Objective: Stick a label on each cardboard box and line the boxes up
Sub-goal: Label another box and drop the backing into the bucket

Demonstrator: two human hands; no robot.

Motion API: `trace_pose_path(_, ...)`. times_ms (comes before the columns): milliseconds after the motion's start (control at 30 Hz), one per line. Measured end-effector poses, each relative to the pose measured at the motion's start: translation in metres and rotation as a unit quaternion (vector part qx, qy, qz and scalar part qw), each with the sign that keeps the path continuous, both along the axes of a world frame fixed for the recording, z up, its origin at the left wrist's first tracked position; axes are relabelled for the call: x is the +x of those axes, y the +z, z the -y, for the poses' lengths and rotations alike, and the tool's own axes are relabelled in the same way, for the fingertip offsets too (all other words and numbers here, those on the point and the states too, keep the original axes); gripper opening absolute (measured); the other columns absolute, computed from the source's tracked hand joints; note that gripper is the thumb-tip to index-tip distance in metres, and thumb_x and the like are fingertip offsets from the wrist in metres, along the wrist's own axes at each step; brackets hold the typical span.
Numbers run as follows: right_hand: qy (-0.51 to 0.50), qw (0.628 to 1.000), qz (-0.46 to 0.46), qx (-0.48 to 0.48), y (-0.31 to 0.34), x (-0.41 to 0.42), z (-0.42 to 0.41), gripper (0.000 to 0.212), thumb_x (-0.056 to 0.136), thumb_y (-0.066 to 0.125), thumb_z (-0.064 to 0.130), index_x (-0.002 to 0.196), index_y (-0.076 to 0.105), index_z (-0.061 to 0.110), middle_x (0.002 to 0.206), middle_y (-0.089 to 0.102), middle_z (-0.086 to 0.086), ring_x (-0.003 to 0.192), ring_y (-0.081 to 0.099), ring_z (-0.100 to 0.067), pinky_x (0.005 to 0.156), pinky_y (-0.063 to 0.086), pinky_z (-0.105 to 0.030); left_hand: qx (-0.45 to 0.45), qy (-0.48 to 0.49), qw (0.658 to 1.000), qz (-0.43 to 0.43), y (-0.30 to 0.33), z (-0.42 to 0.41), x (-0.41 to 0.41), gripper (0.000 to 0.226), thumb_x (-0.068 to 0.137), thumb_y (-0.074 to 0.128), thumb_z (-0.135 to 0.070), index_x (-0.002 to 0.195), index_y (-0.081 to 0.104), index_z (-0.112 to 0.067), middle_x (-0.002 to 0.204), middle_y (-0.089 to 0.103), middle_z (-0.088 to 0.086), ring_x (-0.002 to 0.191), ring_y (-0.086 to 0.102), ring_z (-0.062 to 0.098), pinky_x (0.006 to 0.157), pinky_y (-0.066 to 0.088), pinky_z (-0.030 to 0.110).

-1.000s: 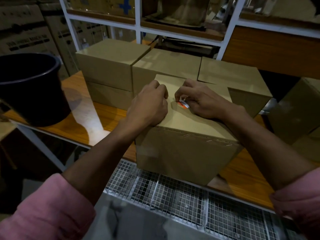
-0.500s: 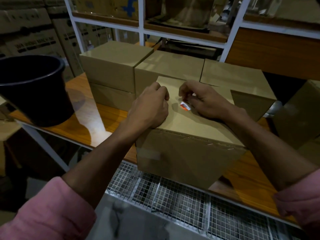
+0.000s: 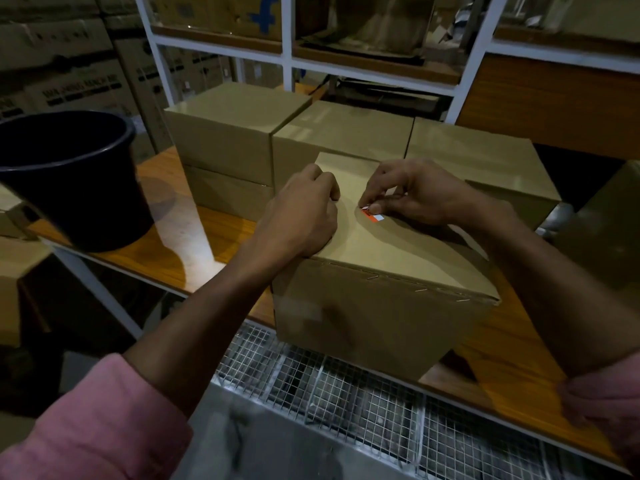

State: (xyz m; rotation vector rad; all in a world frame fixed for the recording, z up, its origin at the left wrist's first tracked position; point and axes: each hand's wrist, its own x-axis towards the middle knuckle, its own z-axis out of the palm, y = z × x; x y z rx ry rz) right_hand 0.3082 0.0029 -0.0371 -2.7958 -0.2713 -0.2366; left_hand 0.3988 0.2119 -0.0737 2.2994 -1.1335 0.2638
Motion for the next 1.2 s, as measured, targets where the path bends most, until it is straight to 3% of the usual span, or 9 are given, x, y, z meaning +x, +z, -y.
trace_pose_path(200, 0.023, 0.998, 0.055, -0.01, -0.01, 0.002, -0.003, 0.012, 0.092, 0.072, 0.017, 0.103, 0.075, 0.021, 0.102, 0.065, 0.004, 0.093, 0.064, -0.007, 0.078, 0.056, -0.028, 0.007, 0.0, 1.0, 0.001, -0.001, 0.001, 0.001, 0.021, 0.098, 0.048, -0.022, 0.113, 0.062, -0.02, 0.119, 0.05, -0.003, 0.108, 0.052, 0.018, 0.086, 0.05, 0.041)
trace_pose_path(433, 0.013, 1.0, -0.004, -0.001, 0.0, 0.003, 0.002, 0.021, 0.091, 0.071, 0.014, 0.107, 0.074, 0.028, 0.107, 0.063, 0.006, 0.098, 0.059, -0.002, 0.078, 0.044, -0.01, 0.008, -0.001, 1.0, 0.0, -0.001, 0.002, 0.001, 0.022, 0.098, 0.048, -0.021, 0.114, 0.063, -0.02, 0.119, 0.05, -0.003, 0.109, 0.052, 0.017, 0.085, 0.049, 0.04)
trace_pose_path(700, 0.019, 0.999, 0.033, -0.002, -0.006, 0.009, 0.0, 0.013, 0.092, 0.071, 0.018, 0.103, 0.076, 0.023, 0.1, 0.062, 0.008, 0.093, 0.06, -0.004, 0.08, 0.053, -0.029, 0.019, 0.004, 1.0, -0.001, 0.0, 0.002, 0.002, 0.022, 0.097, 0.049, -0.021, 0.115, 0.062, -0.021, 0.12, 0.05, -0.003, 0.109, 0.051, 0.017, 0.086, 0.047, 0.037)
trace_pose_path(867, 0.028, 0.998, 0.059, -0.003, -0.014, 0.01, -0.003, 0.009, 0.094, 0.067, 0.018, 0.101, 0.071, 0.021, 0.098, 0.056, 0.009, 0.089, 0.055, -0.002, 0.078, 0.049, -0.027, 0.019, 0.001, 1.0, 0.002, -0.001, 0.002, 0.002, 0.022, 0.096, 0.05, -0.02, 0.114, 0.062, -0.02, 0.12, 0.05, -0.003, 0.108, 0.052, 0.017, 0.086, 0.049, 0.04)
trace_pose_path(1000, 0.017, 0.998, 0.064, 0.002, -0.016, 0.007, -0.004, 0.007, 0.096, 0.063, 0.012, 0.1, 0.068, 0.016, 0.102, 0.058, 0.007, 0.092, 0.057, -0.004, 0.079, 0.047, -0.021, 0.017, 0.006, 1.0, 0.006, 0.0, 0.002, 0.002, 0.021, 0.097, 0.049, -0.02, 0.114, 0.062, -0.02, 0.118, 0.049, -0.004, 0.105, 0.052, 0.017, 0.08, 0.042, 0.034)
trace_pose_path(1200, 0.011, 0.997, 0.076, 0.005, -0.017, 0.002, -0.006, 0.008, 0.097, 0.059, 0.011, 0.098, 0.064, 0.017, 0.101, 0.059, 0.003, 0.091, 0.059, -0.011, 0.079, 0.051, -0.028, 0.015, 0.01, 1.0, 0.01, 0.0, 0.002, 0.002, 0.023, 0.098, 0.048, -0.022, 0.117, 0.062, -0.02, 0.119, 0.049, -0.003, 0.106, 0.052, 0.015, 0.081, 0.042, 0.033)
